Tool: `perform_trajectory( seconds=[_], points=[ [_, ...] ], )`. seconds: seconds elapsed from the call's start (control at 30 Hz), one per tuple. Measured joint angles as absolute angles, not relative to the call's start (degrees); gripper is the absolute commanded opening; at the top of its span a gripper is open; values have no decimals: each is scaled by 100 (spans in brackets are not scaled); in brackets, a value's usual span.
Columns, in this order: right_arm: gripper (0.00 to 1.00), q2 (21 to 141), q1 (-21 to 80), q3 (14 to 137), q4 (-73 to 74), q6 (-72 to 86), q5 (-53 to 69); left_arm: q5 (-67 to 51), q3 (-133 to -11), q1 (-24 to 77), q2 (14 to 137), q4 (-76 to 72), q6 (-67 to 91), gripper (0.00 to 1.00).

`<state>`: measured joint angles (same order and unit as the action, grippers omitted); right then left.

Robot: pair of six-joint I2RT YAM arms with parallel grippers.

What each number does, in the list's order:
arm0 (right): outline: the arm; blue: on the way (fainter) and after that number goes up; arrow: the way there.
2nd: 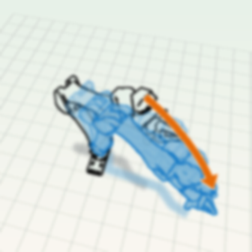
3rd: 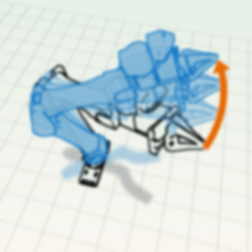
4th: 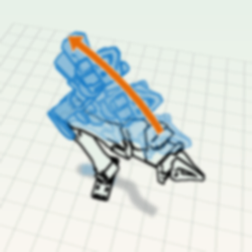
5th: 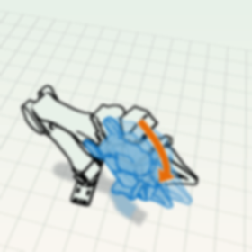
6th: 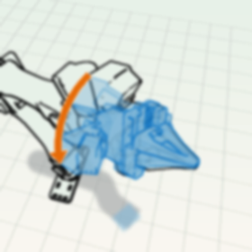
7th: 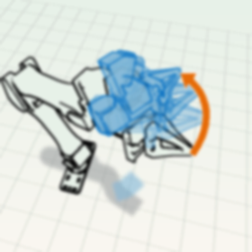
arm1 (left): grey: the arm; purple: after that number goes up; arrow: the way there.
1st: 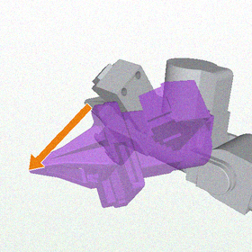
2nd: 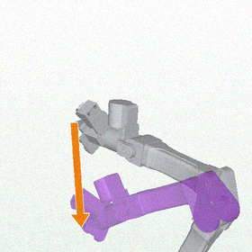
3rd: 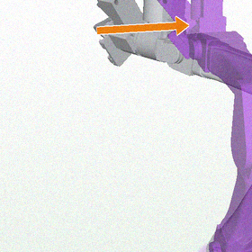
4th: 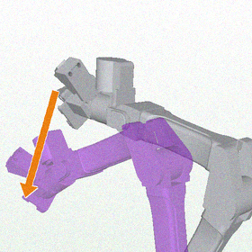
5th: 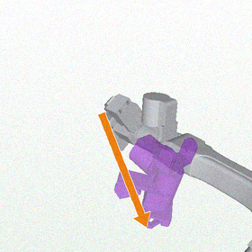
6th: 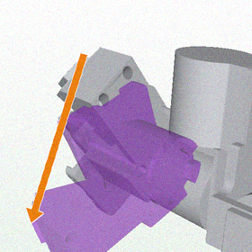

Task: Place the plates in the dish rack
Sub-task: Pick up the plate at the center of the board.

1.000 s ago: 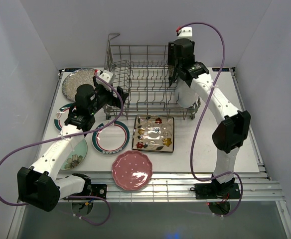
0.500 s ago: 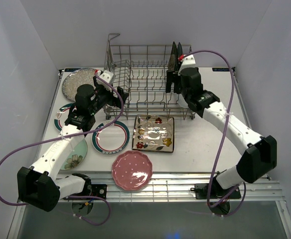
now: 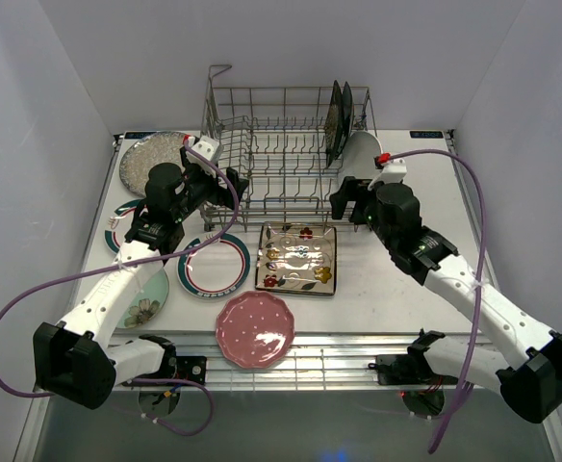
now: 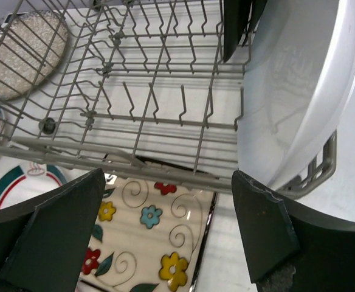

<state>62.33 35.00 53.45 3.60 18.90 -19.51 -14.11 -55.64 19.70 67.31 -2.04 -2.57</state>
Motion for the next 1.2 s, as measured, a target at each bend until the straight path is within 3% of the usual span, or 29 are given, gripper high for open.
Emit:
perform_trajectory(
  seconds=[0.23,0.3,0.5,1.2],
  points=[
    [90,5605,3607,5072,725,2580,-1931,-1409,-5564,1975,6731,-209,-257,98],
    [94,5371,3610,4877,788,2707,-1872,-1404,-5564,1975,6729,-211,-257,98],
    [90,4899,3607,4377,917,2858,-1601,-1404,-5564,1975,6729,-213,-257,98],
    [90,4469,3612,1846,-836,3142,-115,-1605,-5098,2008,6386,-405,-410,98]
  ],
)
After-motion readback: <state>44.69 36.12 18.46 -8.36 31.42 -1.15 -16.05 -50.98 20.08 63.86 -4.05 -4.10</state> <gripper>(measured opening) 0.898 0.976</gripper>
